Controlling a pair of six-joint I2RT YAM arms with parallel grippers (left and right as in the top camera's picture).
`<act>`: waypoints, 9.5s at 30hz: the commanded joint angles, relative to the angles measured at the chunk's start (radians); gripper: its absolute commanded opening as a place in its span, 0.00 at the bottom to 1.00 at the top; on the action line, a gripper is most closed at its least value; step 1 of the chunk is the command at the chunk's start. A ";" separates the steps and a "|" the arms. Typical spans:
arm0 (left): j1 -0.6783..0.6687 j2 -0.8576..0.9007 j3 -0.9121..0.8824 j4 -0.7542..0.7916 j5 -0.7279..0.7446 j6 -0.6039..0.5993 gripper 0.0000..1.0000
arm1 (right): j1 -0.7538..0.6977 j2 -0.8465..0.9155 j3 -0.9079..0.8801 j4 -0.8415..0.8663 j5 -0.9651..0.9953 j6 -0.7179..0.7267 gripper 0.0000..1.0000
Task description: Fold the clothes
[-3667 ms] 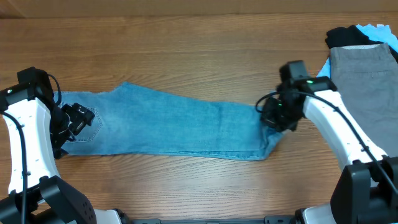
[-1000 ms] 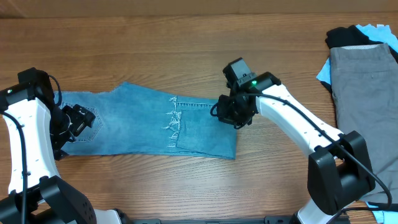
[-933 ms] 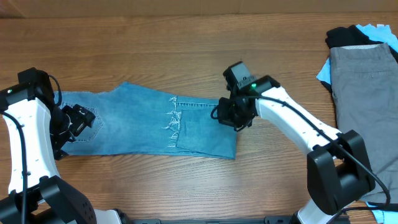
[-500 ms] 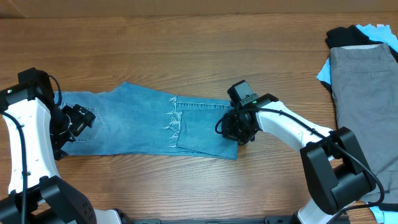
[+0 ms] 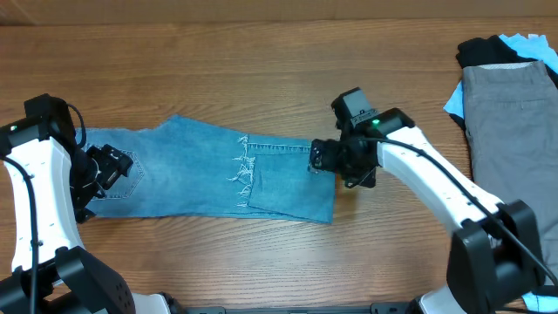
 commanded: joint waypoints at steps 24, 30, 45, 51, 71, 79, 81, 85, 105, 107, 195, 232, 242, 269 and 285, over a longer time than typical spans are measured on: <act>-0.003 -0.002 -0.005 0.000 0.005 0.027 1.00 | -0.014 0.090 -0.143 0.202 -0.072 -0.056 0.80; -0.003 -0.002 -0.005 0.000 0.005 0.027 1.00 | -0.014 0.093 -0.143 0.207 -0.080 -0.056 0.67; -0.003 -0.002 -0.005 -0.003 0.005 0.034 1.00 | -0.014 0.125 -0.180 0.257 -0.109 -0.056 0.59; -0.003 -0.002 -0.005 -0.003 0.005 0.034 1.00 | -0.014 0.128 -0.181 0.270 -0.123 -0.055 0.07; -0.003 -0.002 -0.005 0.000 0.004 0.034 1.00 | 0.180 0.078 0.237 0.080 0.092 0.101 0.04; -0.003 -0.002 -0.005 -0.006 0.004 0.034 1.00 | 0.315 0.078 0.248 0.258 0.060 0.167 0.04; -0.003 -0.002 -0.005 -0.016 0.004 0.040 1.00 | 0.327 0.078 0.249 0.343 -0.002 0.182 0.04; -0.003 -0.002 -0.005 -0.018 0.005 0.061 1.00 | 0.328 0.080 0.249 0.476 -0.106 0.193 0.04; -0.003 -0.002 -0.005 -0.011 0.004 0.060 1.00 | 0.464 0.323 0.249 0.872 -0.247 0.294 0.17; -0.003 -0.002 -0.005 -0.011 0.005 0.060 1.00 | 0.473 0.323 0.249 0.931 -0.246 0.301 0.17; -0.212 0.320 0.269 0.189 0.108 0.311 1.00 | -0.043 -0.031 0.408 -0.396 0.133 -0.160 1.00; 0.436 0.598 0.434 0.258 0.138 0.748 1.00 | -0.043 -0.031 0.232 -0.318 0.076 -0.235 1.00; 0.505 0.612 0.432 0.367 0.161 0.856 1.00 | -0.043 -0.031 0.232 -0.330 0.075 -0.227 1.00; 0.435 0.734 0.434 0.288 0.372 0.861 0.04 | -0.043 -0.031 0.232 -0.323 0.053 -0.216 1.00; 0.375 0.273 0.497 0.372 0.703 0.560 0.04 | -0.017 -0.008 0.128 -0.024 0.041 -0.217 1.00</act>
